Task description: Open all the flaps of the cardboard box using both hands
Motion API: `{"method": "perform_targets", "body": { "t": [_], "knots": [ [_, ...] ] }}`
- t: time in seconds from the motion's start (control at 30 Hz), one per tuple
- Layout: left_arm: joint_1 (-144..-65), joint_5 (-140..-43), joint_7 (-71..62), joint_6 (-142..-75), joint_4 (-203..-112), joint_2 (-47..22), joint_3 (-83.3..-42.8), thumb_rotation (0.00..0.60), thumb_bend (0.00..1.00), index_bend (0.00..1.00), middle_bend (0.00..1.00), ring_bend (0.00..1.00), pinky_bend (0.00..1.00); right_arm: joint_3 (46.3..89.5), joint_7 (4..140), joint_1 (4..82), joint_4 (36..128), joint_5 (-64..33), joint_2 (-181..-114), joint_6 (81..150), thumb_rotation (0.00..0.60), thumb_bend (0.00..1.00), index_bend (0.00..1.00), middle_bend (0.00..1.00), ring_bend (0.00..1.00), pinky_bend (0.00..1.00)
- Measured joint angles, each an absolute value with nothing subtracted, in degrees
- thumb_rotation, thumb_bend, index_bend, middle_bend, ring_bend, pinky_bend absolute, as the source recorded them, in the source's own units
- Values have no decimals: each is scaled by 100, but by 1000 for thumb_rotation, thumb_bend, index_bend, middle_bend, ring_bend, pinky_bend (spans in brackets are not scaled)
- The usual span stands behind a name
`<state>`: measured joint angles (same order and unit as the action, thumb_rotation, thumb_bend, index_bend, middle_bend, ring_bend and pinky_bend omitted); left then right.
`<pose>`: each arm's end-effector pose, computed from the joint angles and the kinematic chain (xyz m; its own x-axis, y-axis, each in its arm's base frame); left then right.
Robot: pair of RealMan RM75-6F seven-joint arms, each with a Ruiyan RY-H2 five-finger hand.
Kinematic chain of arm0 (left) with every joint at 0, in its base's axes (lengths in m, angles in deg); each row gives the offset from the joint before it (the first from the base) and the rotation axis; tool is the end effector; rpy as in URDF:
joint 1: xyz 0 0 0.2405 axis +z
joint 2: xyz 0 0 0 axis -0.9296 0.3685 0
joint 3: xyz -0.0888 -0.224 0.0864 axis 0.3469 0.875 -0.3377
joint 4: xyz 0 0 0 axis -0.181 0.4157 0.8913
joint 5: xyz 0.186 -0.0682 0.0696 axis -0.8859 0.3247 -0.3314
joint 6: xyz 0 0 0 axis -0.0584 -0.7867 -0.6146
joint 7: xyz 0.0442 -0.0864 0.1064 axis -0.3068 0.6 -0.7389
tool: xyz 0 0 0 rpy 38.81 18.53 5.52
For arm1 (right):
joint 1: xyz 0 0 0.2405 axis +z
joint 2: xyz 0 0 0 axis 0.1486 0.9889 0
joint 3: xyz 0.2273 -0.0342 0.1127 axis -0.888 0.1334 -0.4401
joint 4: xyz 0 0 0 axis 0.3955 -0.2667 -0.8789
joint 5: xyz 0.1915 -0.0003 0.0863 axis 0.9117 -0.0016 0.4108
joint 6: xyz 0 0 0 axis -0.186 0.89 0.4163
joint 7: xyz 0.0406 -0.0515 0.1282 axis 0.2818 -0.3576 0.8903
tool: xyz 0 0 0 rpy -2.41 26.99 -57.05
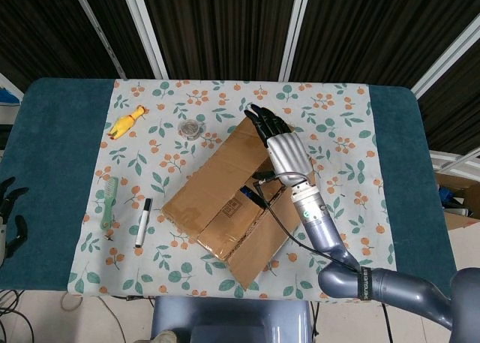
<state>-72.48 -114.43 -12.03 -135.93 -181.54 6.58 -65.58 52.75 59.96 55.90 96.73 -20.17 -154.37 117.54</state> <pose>-0.2936 0.1845 0.1778 0.4563 -0.1396 0.8788 0.8894 0.0413 -0.4552 -0.0447 -0.3802 0.0486 0.0305 0.0153 0.9994 -0.8948 -0.4452 0.0342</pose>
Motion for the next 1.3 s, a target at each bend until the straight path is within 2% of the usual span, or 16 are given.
{"method": "perform_targets", "body": {
  "t": [0.67,1.3],
  "knots": [
    [-7201,-11431,-1108,-13658,-18192,717,-6511,600,645,226,95,16,0,4834,5713,6046,9988,-1432,-15431,11725,600,0,0,0,0,151],
    [-7150,-11365,-1127,-13824,-18143,705,-6390,600,645,228,95,16,0,4590,5195,6747,9785,-1103,-15736,11776,600,0,0,0,0,150]
  ]
}}
